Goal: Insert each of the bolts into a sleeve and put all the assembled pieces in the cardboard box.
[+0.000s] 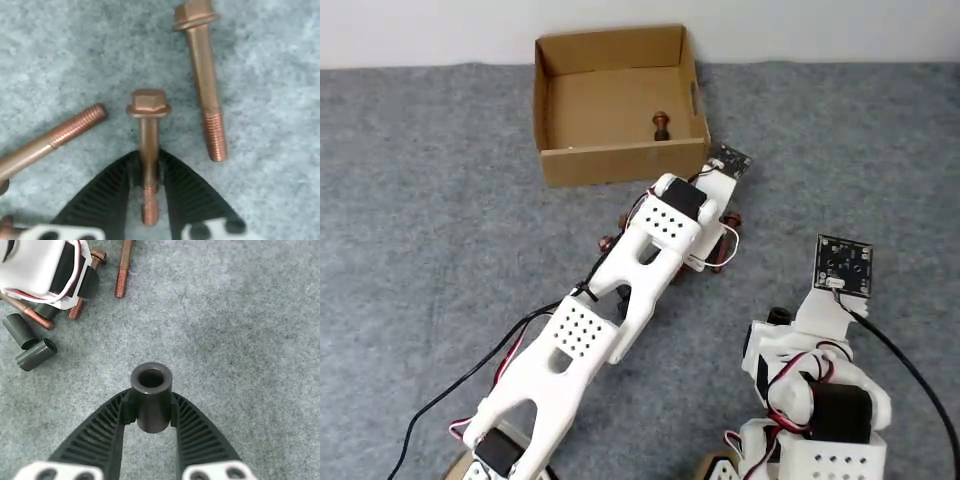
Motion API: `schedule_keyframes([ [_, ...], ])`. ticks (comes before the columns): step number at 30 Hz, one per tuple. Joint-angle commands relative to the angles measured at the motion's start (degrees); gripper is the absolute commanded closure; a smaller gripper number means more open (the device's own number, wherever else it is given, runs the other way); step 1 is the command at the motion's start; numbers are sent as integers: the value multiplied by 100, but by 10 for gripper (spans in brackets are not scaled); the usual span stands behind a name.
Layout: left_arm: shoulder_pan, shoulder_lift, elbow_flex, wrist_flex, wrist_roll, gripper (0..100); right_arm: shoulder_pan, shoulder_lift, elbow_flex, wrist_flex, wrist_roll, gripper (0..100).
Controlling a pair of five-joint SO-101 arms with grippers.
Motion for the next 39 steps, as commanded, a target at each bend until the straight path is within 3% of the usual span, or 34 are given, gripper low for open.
schedule_keyframes([
  [1,-9,-62,101,229,-62,995,-22,-48,-44,-101,53,991],
  [6,0,-62,-180,220,-18,995,-22,-48,-70,-84,53,991],
  [15,-9,-167,-2123,237,-53,996,-31,-57,-229,84,44,991],
  [26,-9,-3024,-400,246,-26,996,-31,-57,-237,84,44,991],
  [39,-9,-7657,4400,167,-35,996,-31,-57,-220,75,44,991],
])
